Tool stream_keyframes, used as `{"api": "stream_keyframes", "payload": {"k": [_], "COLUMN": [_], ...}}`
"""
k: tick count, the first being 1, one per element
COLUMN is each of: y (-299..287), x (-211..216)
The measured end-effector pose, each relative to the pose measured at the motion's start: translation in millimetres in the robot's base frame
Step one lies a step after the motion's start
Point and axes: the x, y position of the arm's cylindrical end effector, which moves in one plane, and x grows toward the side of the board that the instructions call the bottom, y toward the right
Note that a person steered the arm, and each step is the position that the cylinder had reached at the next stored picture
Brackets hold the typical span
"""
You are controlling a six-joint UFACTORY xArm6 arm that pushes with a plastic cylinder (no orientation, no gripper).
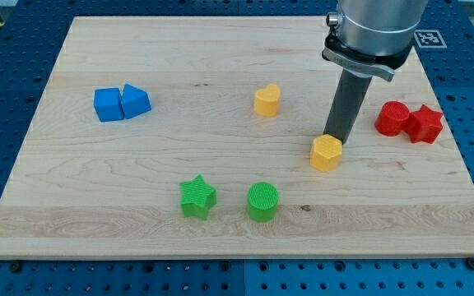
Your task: Push the yellow hexagon towards the bottom right corner
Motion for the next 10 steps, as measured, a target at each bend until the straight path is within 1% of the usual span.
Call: {"api": "stream_keyframes", "payload": {"k": [2,3,4,6,8,10], "y": [-65,-72,-52,32,26,73], "x": [-7,5,22,55,58,60]}}
